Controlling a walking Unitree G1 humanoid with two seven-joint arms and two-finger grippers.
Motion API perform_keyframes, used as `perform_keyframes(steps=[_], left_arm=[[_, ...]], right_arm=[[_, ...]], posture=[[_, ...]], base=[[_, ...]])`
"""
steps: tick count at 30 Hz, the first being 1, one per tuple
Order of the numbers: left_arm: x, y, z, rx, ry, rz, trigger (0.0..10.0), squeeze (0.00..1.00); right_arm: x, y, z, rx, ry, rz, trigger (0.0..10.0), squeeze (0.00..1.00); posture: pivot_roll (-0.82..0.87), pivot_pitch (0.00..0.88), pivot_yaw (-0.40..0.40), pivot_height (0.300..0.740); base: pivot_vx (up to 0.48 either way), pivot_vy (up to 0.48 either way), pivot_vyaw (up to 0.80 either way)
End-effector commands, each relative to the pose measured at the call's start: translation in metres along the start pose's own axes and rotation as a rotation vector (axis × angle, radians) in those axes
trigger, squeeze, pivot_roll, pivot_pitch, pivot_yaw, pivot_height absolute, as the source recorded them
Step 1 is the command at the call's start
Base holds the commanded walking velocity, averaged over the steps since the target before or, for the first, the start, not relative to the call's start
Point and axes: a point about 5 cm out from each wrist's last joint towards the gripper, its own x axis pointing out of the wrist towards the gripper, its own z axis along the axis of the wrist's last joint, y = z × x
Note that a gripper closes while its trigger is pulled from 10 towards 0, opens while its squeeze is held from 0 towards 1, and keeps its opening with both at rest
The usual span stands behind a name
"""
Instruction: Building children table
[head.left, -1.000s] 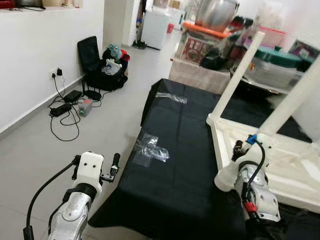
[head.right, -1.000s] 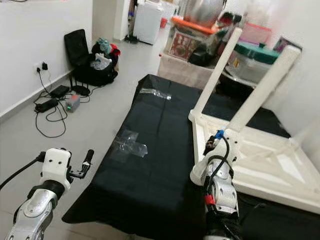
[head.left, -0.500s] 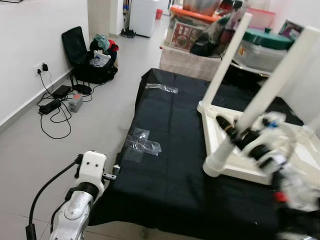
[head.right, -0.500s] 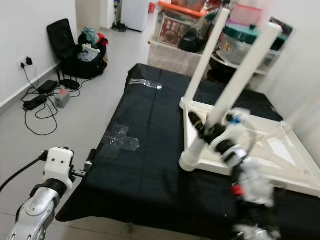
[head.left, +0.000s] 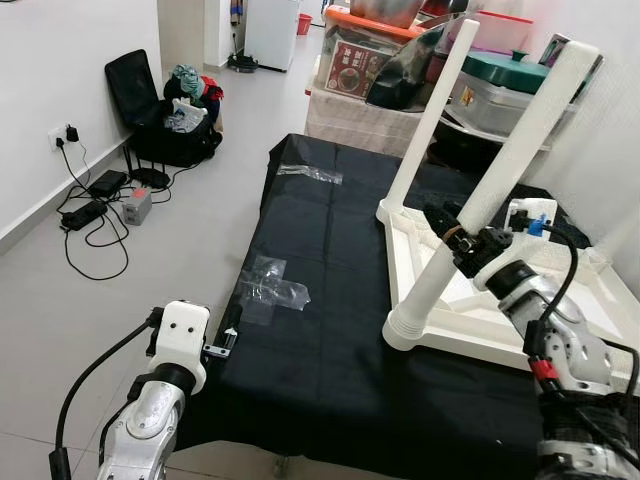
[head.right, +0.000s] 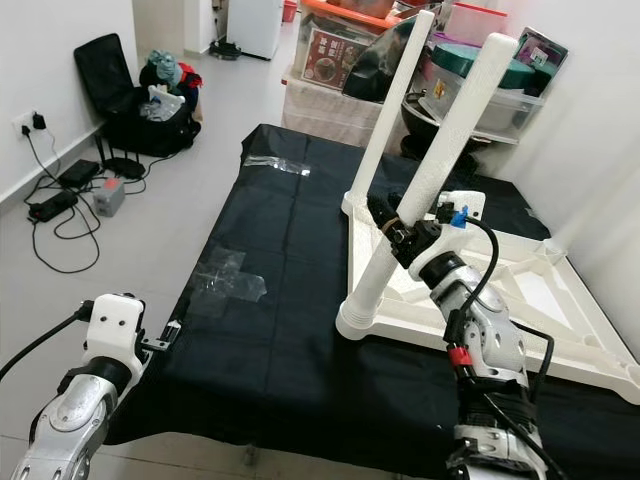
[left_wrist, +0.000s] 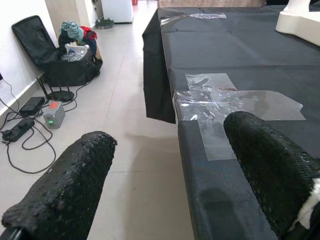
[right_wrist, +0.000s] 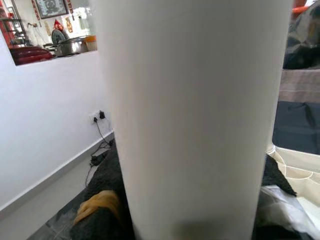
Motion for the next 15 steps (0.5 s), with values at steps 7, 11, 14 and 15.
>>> perform_keyframes(steps=[7,11,14,15], left_arm=[[-0.001,-0.005,-0.004,-0.002,0.017,-0.024,10.0,0.00],[0.000,-0.004,-0.004,-0.002,0.018,-0.024,10.0,0.00],[0.000,-0.006,-0.004,-0.003,0.019,-0.032,10.0,0.00],[0.000,-0.006,-0.004,-0.003,0.019,-0.032,10.0,0.00]], right_arm=[[-0.045,-0.046,-0.017,-0.205,0.088,-0.847,0.0,0.00],[-0.059,-0.028,-0.028,-0.224,0.100,-0.947,0.0,0.00],[-0.053,0.010,-0.048,-0.185,0.159,-0.849,0.0,0.00],[-0.053,0.010,-0.048,-0.185,0.159,-0.849,0.0,0.00]], posture=[[0.14,0.000,-0.197,0.740],[0.13,0.000,-0.188,0.740],[0.13,0.000,-0.184,0.740],[0.13,0.000,-0.184,0.740]], base=[[0.000,0.000,0.00],[0.000,0.000,0.00],[0.000,0.000,0.00],[0.000,0.000,0.00]])
